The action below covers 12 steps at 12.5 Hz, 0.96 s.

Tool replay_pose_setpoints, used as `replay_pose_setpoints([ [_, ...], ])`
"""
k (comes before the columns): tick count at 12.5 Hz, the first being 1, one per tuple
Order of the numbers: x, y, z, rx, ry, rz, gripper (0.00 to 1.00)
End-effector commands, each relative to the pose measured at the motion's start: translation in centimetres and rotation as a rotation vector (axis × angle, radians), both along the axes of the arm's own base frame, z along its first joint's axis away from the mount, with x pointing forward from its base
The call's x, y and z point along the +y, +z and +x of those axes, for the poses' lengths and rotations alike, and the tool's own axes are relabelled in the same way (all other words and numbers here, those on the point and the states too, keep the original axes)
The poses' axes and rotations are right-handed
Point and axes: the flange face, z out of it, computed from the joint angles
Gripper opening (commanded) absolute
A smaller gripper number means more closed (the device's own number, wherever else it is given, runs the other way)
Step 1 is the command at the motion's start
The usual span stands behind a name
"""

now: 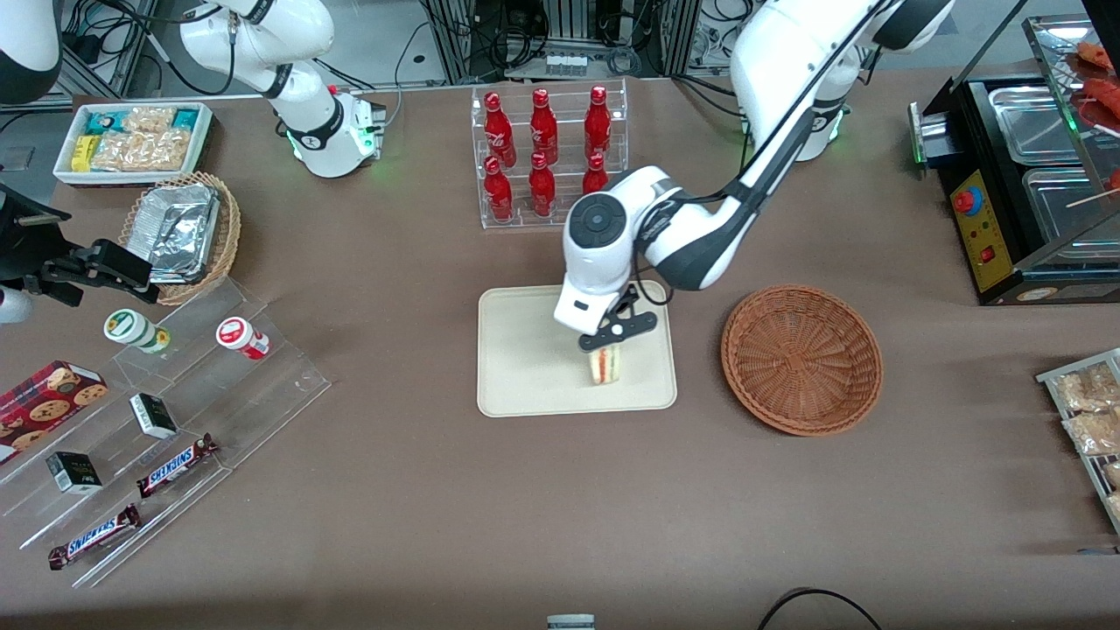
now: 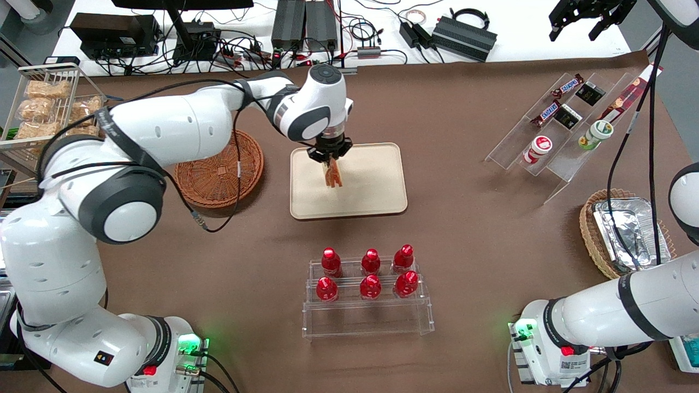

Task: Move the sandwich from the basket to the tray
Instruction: 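Lower the sandwich onto the cream tray and open the left gripper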

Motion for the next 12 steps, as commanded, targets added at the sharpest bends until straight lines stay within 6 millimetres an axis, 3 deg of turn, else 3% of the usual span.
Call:
replay_pose_setpoints([
  [1, -2.4, -1.2, 1.0, 0.008, 0.019, 0.01, 0.03],
  [3, -3.9, -2.0, 1.2, 0.045, 0.015, 0.038, 0.03],
  [10, -5.4, -4.2, 0.1, 0.064, 0.022, 0.068, 0.07],
  [11, -5.4, -4.2, 0.1, 0.065, 0.031, 0.068, 0.15],
  [12, -5.4, -4.3, 0.1, 0.064, 0.052, 0.069, 0.44],
])
